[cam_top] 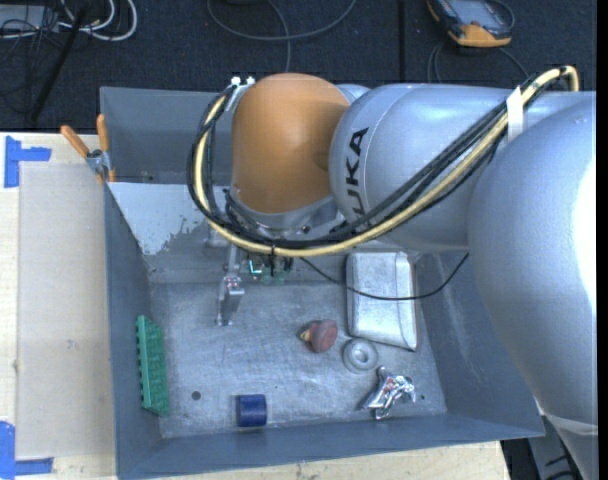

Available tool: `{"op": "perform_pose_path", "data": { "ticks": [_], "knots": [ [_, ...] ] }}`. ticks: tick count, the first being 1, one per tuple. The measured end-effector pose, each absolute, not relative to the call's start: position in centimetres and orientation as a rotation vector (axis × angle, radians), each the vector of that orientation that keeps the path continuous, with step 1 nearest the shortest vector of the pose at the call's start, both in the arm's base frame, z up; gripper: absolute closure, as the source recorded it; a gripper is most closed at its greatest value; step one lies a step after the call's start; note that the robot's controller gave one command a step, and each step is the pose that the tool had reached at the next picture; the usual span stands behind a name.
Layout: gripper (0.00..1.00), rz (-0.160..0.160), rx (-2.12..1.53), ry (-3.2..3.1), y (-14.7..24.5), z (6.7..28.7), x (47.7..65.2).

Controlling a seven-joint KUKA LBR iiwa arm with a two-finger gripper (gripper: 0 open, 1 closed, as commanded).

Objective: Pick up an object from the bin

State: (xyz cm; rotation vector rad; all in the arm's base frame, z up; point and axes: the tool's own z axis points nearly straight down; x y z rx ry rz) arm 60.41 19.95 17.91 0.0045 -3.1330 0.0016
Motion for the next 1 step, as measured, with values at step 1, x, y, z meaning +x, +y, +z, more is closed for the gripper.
{"op": "perform_pose_path", "data": {
  "ticks": [1],
  "knots": [
    [0.0, 0.003, 0.237, -3.122, 24.05, 7.94, 53.22]
  ]
}}
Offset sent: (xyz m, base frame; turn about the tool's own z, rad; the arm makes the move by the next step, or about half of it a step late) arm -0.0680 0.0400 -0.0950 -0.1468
